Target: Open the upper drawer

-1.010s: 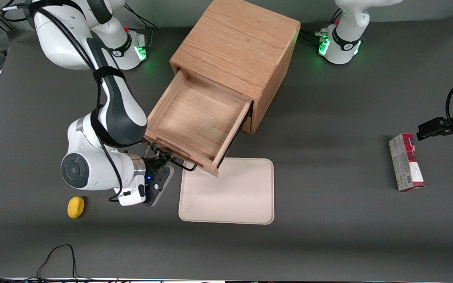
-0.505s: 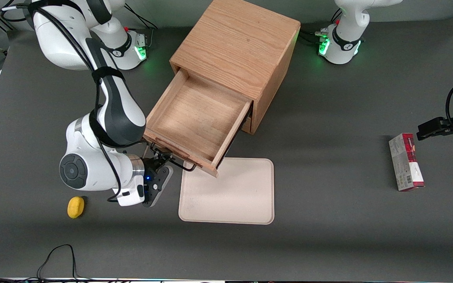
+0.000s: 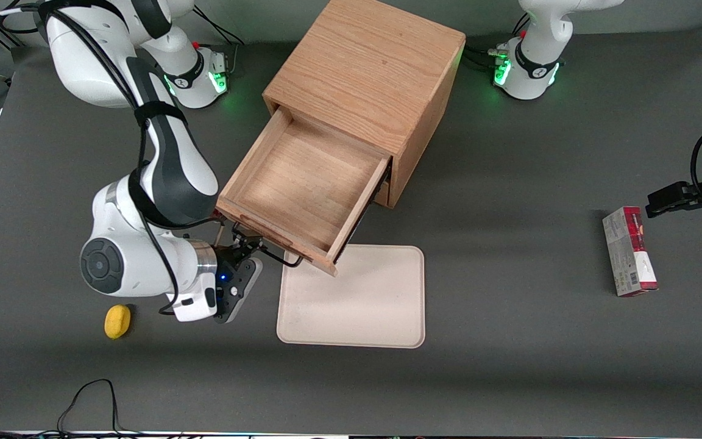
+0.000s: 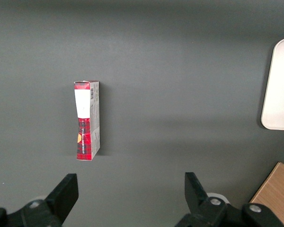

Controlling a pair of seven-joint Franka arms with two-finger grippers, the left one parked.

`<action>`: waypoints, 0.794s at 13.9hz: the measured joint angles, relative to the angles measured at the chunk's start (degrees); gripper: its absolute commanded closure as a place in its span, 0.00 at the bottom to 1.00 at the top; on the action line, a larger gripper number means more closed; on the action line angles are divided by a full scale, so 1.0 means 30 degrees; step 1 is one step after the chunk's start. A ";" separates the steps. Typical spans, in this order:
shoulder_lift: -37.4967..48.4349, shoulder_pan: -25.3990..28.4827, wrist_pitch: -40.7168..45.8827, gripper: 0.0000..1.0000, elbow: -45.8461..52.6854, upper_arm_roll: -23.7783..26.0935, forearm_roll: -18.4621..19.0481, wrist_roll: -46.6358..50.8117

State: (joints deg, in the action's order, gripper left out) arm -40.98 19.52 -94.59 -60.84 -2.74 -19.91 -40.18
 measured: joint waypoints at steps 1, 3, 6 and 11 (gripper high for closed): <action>0.0003 -0.0057 0.0217 0.00 0.0274 0.0000 0.0000 0.0000; 0.0010 -0.0133 0.0645 0.00 0.0644 0.0000 0.0000 0.0000; 0.0022 -0.0175 0.1489 0.00 0.1057 -0.0111 0.0001 0.0000; 0.1765 -0.0401 0.3305 0.00 0.1354 -0.1475 0.0123 0.0038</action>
State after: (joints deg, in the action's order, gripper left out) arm -35.68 18.31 -84.67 -56.78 -7.16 -19.54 -40.07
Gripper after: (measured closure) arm 0.000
